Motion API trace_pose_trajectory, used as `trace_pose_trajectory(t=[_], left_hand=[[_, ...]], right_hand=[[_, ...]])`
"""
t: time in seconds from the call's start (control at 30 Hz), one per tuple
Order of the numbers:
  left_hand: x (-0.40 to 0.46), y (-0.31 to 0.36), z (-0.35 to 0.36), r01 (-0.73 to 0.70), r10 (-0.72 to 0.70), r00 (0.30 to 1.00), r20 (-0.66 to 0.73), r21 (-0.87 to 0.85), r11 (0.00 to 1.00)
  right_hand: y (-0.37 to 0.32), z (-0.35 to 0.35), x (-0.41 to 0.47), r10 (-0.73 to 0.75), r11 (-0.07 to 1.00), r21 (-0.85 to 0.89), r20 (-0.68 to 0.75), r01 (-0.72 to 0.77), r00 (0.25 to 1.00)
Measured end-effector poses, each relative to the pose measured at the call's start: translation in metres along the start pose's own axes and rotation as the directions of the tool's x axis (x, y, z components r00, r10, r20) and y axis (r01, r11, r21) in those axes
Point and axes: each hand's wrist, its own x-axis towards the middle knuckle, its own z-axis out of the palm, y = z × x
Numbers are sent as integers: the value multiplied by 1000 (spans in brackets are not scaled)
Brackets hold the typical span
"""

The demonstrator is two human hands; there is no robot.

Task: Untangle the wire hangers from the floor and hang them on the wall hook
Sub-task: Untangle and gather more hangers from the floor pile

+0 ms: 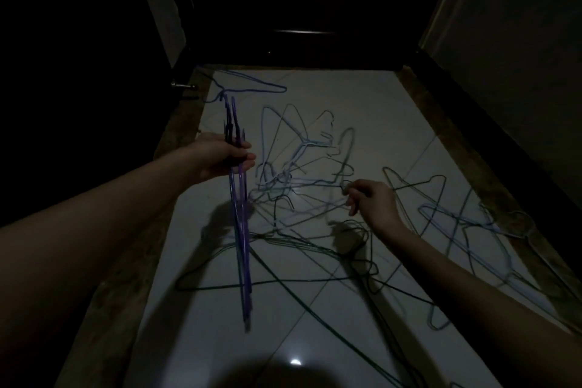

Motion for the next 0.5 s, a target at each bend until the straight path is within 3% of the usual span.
trace_pose_trajectory(t=[0.23,0.5], left_hand=[[-2,6,0,-43,42,999,-22,-71,997],[0,11,-12,-61,61,998,-9,24,998]], right_hand=[[7,-22,9,68,998,26,-232,-63,970],[11,-4,0,27,1000,4,-105,-27,994]])
